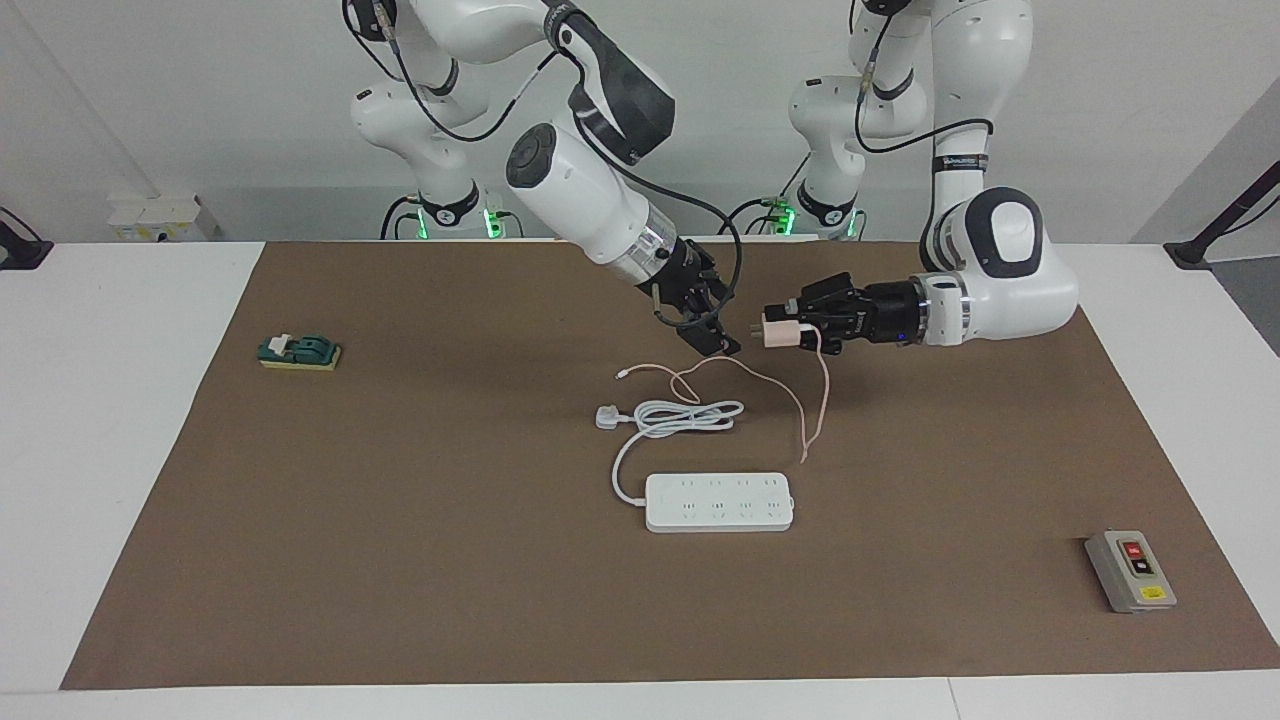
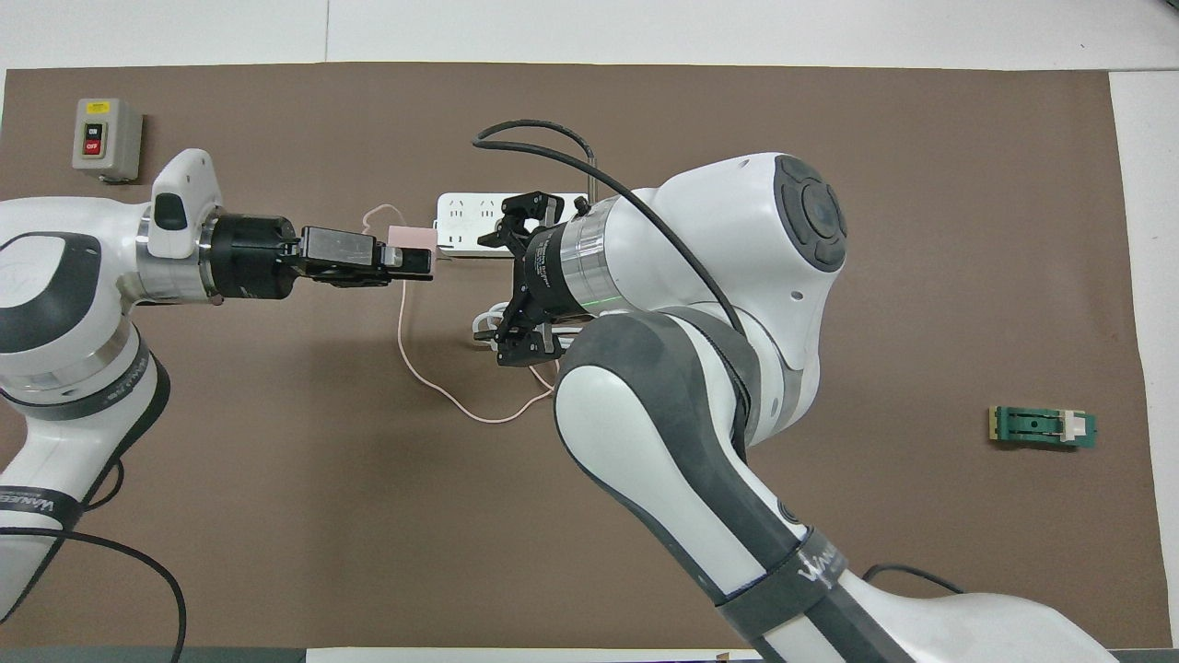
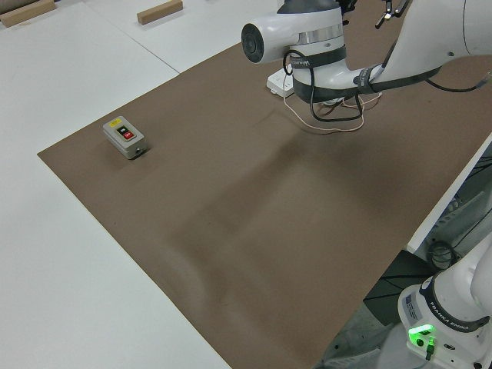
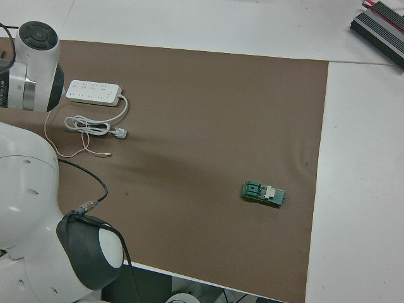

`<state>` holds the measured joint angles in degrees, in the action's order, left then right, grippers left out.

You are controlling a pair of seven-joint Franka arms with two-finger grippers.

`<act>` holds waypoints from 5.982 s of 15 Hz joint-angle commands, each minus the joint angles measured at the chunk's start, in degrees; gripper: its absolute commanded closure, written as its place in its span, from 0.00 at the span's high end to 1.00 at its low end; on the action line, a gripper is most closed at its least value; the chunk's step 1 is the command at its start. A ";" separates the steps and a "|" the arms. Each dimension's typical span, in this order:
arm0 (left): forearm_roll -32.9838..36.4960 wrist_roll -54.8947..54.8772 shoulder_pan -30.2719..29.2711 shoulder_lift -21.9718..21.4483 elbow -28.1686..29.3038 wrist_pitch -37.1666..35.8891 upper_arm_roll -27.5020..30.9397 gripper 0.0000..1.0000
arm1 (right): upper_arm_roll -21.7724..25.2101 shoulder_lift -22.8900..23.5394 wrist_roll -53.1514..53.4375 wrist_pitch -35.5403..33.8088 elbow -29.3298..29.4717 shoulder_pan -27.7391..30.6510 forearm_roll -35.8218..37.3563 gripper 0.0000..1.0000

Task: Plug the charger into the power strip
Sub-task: 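Pull the charger back with the left gripper while the right gripper opens, then move the charger to the strip's end socket while the right gripper retracts, then push the charger prongs into the end socket with the left gripper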

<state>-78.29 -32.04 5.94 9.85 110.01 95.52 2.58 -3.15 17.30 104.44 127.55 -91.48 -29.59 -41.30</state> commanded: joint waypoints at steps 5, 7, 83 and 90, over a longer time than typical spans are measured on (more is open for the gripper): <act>24.55 1.80 -1.90 6.93 -14.10 8.72 -0.03 0.03 | 0.16 -1.74 -1.51 -7.03 1.73 6.91 6.48 1.00; 31.41 1.89 -1.81 10.09 -18.93 8.37 0.76 0.02 | 0.16 -2.62 -5.72 -11.33 2.62 9.89 8.33 1.00; 74.00 -31.95 20.87 26.26 -22.71 25.87 0.49 0.00 | -0.45 -20.20 -105.85 -40.18 -1.43 32.32 42.26 1.00; 72.75 -32.30 18.66 27.50 -22.83 29.00 0.50 0.00 | -0.45 -20.20 -105.85 -40.18 -1.43 32.32 42.26 1.00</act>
<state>-4.78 -63.86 25.07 32.89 87.11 121.08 3.40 -2.98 -2.28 -2.33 86.66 -92.55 2.05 1.85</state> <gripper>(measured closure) 0.678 0.000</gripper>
